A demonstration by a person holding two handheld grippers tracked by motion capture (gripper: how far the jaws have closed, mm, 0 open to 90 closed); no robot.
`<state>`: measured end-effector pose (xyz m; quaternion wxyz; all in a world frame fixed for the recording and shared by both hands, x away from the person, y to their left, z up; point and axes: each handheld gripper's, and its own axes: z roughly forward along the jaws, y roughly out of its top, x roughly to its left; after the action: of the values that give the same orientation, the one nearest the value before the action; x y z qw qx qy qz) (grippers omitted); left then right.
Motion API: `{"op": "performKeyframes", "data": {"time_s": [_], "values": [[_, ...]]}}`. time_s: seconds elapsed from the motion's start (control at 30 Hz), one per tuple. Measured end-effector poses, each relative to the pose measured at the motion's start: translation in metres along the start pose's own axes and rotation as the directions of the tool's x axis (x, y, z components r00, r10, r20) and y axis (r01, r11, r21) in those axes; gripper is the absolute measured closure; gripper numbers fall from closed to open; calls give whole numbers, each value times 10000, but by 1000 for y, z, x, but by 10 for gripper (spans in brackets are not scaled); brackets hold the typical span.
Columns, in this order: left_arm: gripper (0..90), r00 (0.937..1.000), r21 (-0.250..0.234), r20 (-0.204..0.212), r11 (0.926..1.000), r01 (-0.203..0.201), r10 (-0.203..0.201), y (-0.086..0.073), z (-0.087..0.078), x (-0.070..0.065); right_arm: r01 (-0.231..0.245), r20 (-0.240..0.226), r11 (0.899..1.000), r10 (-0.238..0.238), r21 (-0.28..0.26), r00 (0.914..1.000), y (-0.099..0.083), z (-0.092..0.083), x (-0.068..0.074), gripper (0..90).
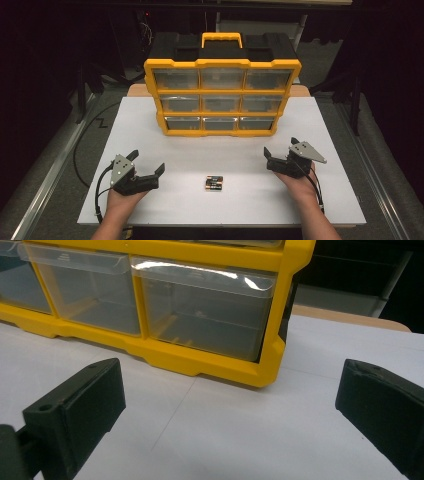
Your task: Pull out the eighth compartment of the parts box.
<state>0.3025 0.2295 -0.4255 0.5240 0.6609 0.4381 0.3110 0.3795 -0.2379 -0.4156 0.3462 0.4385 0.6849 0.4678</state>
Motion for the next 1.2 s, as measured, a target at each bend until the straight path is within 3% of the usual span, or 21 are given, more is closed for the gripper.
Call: {"op": "performKeyframes", "data": {"time_s": [0.1, 0.37, 0.73, 0.97, 1.13, 1.2], "values": [[5, 10000, 66, 64, 10000, -63, 63, 0, 1, 0, -142, -19, 9999, 142, 81, 9999, 1, 4, -1, 8], [4, 10000, -13, 20, 10000, -81, 81, 0, 0, 0, 28, -21, 9999, -27, 99, 10000, 4, 17, 0, 8], [4, 9998, -110, 32, 9998, -192, 192, -1, 1, -2, 123, 287, 9999, -125, 66, 9995, 8, 34, -4, 8], [4, 9998, -205, 77, 9996, -193, 195, -1, 0, -1, 610, 435, 9979, -618, 194, 9971, 7, 31, -3, 8], [4, 9996, -180, 146, 9995, -249, 252, -1, 0, -1, 1576, 781, 9857, -1620, 594, 9837, 3, 31, -3, 9], [4, 9996, -183, 158, 9995, -240, 243, -1, 0, -1, 2086, 913, 9750, -2153, 769, 9723, 2, 30, -2, 8]]}}
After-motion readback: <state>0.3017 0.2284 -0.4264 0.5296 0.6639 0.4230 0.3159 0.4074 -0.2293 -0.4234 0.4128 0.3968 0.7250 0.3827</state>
